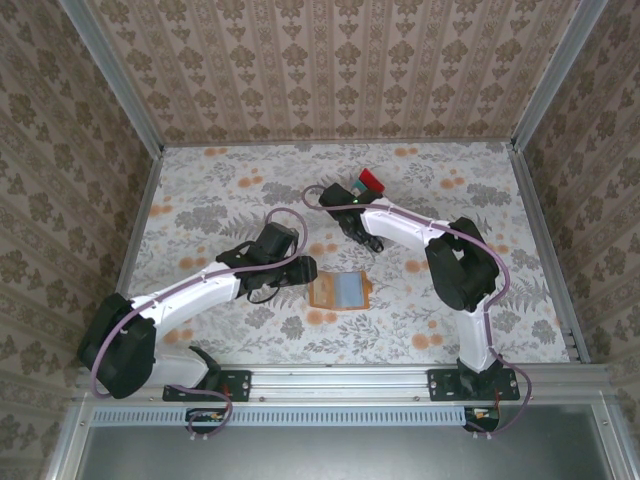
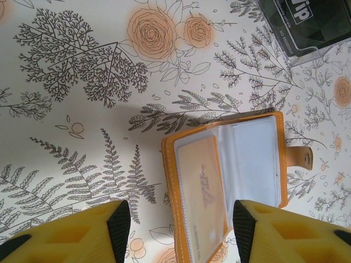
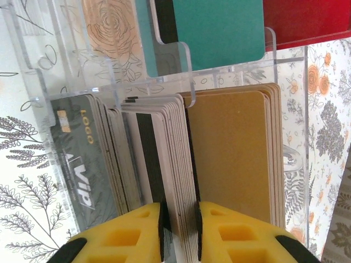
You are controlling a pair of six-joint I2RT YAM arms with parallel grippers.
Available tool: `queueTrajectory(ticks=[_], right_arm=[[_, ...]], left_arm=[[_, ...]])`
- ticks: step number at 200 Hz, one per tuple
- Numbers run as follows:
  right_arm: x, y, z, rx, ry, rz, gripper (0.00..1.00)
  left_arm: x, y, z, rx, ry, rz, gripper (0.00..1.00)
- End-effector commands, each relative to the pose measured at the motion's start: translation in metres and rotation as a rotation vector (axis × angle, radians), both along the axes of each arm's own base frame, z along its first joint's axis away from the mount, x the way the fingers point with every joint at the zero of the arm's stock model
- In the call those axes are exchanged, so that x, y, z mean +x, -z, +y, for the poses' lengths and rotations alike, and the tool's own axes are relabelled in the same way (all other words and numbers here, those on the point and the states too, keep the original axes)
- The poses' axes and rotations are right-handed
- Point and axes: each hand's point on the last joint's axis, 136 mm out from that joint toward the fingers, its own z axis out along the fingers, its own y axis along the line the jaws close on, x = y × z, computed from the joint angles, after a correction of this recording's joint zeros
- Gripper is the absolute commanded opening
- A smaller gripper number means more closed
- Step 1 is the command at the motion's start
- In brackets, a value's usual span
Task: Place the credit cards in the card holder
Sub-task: Pick up the credit card from the storage box.
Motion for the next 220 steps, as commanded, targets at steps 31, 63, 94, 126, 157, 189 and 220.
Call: queueTrajectory(ticks=[31, 63, 94, 126, 157, 189, 220], right_arm=[[0.004, -0.015, -0.018, -0.057, 0.018, -0.039, 0.25], [0.007, -0.013, -0.024, -0.076, 0.028, -0.039, 0.28], [0.009, -0.011, -0.028, -0.078, 0.036, -0.035, 0.29], [0.009, -0.006, -0.029, -0.078, 0.035, -0.019, 0.26], [0.011, -0.014, -0.03, -0.07, 0.041, -0.052, 0.18], [0.014, -0.021, -0.034, -0.079, 0.043, -0.073, 0.18], [0.014, -0.022, -0.037, -0.083, 0.044, -0.073, 0.16]], left_arm=[[-0.003, 0.006, 0.004, 0.003, -0.009, 0.027, 0.55], [-0.003, 0.006, 0.003, 0.006, -0.007, 0.028, 0.55], [-0.003, 0.008, 0.003, 0.008, -0.004, 0.034, 0.55], [-0.003, 0.01, 0.003, 0.011, -0.006, 0.038, 0.55], [-0.003, 0.011, 0.003, 0.014, -0.008, 0.04, 0.55], [-0.002, 0.011, 0.002, 0.015, -0.003, 0.04, 0.55], [-0.002, 0.012, 0.002, 0.017, -0.003, 0.044, 0.55]])
